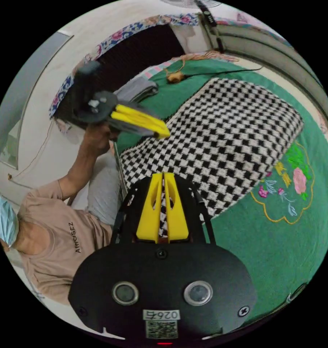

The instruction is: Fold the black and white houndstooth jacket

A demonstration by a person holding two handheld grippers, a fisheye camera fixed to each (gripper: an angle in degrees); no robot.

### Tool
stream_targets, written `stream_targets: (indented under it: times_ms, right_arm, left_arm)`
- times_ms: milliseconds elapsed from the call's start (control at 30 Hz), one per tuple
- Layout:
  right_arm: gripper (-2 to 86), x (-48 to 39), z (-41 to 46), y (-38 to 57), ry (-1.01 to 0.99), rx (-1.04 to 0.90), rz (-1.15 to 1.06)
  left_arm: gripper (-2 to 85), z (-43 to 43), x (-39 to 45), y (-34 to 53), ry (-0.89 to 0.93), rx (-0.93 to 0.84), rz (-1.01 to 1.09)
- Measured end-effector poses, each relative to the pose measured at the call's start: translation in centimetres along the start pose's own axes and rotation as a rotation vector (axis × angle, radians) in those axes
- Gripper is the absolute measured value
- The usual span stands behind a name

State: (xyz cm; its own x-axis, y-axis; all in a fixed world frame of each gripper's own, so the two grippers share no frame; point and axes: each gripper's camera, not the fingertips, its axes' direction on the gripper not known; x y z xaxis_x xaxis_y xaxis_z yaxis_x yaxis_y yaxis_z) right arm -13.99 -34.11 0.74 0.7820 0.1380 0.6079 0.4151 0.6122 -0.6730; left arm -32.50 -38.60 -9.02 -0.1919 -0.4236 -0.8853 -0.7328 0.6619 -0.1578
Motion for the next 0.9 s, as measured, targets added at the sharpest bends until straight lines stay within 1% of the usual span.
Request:
stream_targets:
  times_ms: [33,67,167,267,300,333,367,400,433,467,533,567,633,667,700,733,767,833,867,900]
  right_arm:
    - [0.2,1.0,-1.5,-0.7,0.048,0.063,0.051]
    - [0.8,1.5,-2.1,-1.2,0.066,0.090,0.072]
    - [3.1,3.4,-3.0,-5.8,0.153,0.157,0.138]
    - [6.5,4.7,-1.8,-12.3,0.186,0.218,0.157]
    - [8.2,5.3,-0.8,-14.9,0.225,0.224,0.157]
    - [10.0,5.9,0.6,-17.2,0.314,0.211,0.158]
    - [11.4,6.3,1.5,-18.2,0.366,0.184,0.165]
    - [14.2,7.5,3.8,-19.8,0.429,0.068,0.186]
    - [13.3,8.7,6.6,-20.7,0.397,-0.120,0.180]
    - [12.8,9.0,7.6,-20.7,0.401,-0.195,0.163]
    - [5.9,6.6,5.8,-19.2,0.554,-0.087,0.059]
    - [5.1,5.7,4.9,-18.6,0.579,-0.034,0.030]
    - [3.6,2.0,1.3,-14.8,0.672,0.265,-0.084]
    - [3.3,1.3,0.5,-13.7,0.687,0.350,-0.103]
    - [2.7,0.4,-0.8,-11.7,0.694,0.516,-0.135]
    - [2.7,0.6,-0.9,-10.7,0.690,0.589,-0.183]
    - [2.7,1.2,-0.5,-10.8,0.688,0.575,-0.179]
    - [3.8,5.1,0.6,-12.5,0.650,0.335,-0.050]
    - [3.9,6.0,0.5,-12.6,0.609,0.306,-0.031]
    - [4.0,7.3,-0.3,-11.8,0.517,0.330,0.024]
  left_arm:
    - [-0.9,0.7,0.1,0.0,-0.001,0.030,-0.003]
    - [-0.9,0.4,0.0,0.9,0.007,0.131,-0.036]
    - [-1.0,0.0,-0.4,1.1,0.041,0.126,-0.045]
    - [-1.0,0.4,-0.3,0.8,0.007,0.134,-0.042]
    - [-1.0,0.6,-0.2,0.7,-0.010,0.134,-0.035]
    - [-1.0,0.7,-0.2,0.6,-0.014,0.135,-0.033]
    - [-1.0,1.0,-0.4,0.4,-0.013,0.140,-0.034]
    - [-1.0,1.1,-0.8,0.4,0.000,0.150,-0.038]
    - [-1.0,1.2,-1.1,0.4,0.013,0.157,-0.044]
    - [-1.0,1.3,-1.8,0.5,0.047,0.170,-0.062]
    - [-1.0,1.5,-3.1,0.6,0.117,0.194,-0.108]
    - [-1.0,1.7,-4.1,0.6,0.176,0.204,-0.148]
    - [-1.0,2.0,-5.7,0.7,0.273,0.217,-0.204]
    - [-1.0,2.2,-6.7,0.8,0.331,0.224,-0.234]
    - [-1.0,2.4,-7.4,0.8,0.368,0.237,-0.256]
    - [-1.0,2.4,-7.7,0.7,0.377,0.245,-0.263]
    - [-1.0,2.5,-8.0,0.6,0.380,0.245,-0.268]
    - [-1.0,2.6,-8.3,0.2,0.366,0.250,-0.270]
    - [-1.0,2.3,-8.4,0.1,0.332,0.257,-0.269]
    - [-1.0,1.8,-8.5,0.1,0.274,0.279,-0.281]
